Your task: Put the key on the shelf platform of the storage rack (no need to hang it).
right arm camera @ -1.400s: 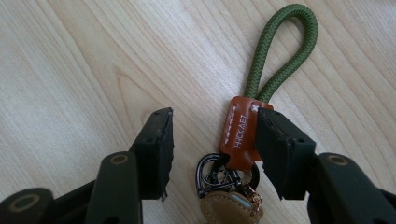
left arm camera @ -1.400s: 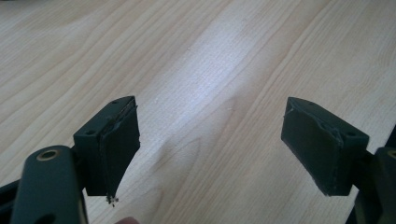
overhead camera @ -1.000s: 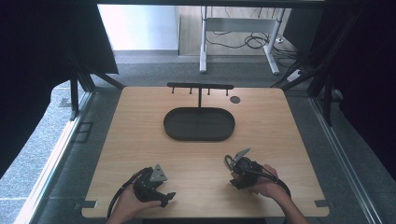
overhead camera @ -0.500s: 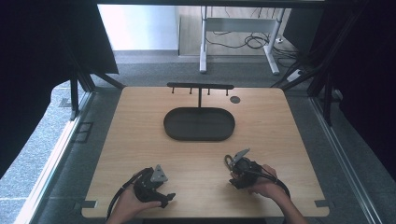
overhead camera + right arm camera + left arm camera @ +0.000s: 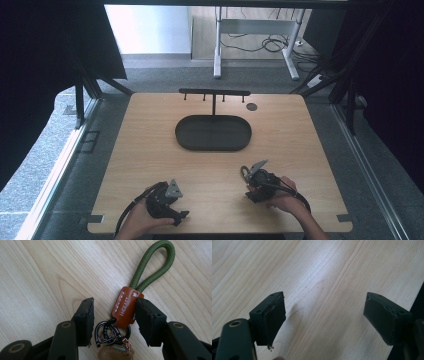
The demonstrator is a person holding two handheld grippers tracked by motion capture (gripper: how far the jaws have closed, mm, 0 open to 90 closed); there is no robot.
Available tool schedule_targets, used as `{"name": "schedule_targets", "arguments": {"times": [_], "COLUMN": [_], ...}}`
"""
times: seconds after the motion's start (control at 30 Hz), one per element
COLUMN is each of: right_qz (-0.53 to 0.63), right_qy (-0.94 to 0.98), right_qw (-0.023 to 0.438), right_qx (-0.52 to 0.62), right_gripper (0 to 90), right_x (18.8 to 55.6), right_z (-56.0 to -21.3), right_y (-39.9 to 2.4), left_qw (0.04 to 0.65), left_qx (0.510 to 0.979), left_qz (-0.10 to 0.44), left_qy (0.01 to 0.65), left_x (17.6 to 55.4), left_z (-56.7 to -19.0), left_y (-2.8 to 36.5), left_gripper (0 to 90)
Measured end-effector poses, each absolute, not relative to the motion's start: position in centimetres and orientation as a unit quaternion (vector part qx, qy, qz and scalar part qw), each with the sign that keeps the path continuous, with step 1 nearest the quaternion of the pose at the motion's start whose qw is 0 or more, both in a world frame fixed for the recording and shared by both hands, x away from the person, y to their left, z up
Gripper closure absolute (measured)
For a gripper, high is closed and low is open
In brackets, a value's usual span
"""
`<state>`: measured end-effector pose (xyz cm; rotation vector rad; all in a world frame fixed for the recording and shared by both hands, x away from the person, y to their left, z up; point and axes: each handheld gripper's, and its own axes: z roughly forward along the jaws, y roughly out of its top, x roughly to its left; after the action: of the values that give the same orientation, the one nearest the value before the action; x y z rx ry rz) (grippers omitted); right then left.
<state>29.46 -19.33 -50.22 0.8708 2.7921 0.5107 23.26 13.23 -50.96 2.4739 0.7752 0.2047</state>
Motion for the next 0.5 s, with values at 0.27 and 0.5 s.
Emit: {"name": "schedule_targets", "arguments": {"times": [0.27,0.5], "right_qz": [0.173,0.175], "right_qy": [0.936,0.935], "right_qw": [0.086,0.088], "right_qx": [0.294,0.295], "right_gripper": [52.5,56.6], "right_x": [29.51,29.57], "right_z": [-50.20,-50.14], "right_y": [-19.39,-19.44], "left_qw": [0.271,0.272], "left_qx": [0.913,0.913], "left_qz": [0.082,0.083], "left_qy": [0.295,0.294], "left_x": [23.36,23.39], "left_z": [-50.89,-50.77], "left_y": [13.45,13.52], "left_gripper": [18.4,18.4]}}
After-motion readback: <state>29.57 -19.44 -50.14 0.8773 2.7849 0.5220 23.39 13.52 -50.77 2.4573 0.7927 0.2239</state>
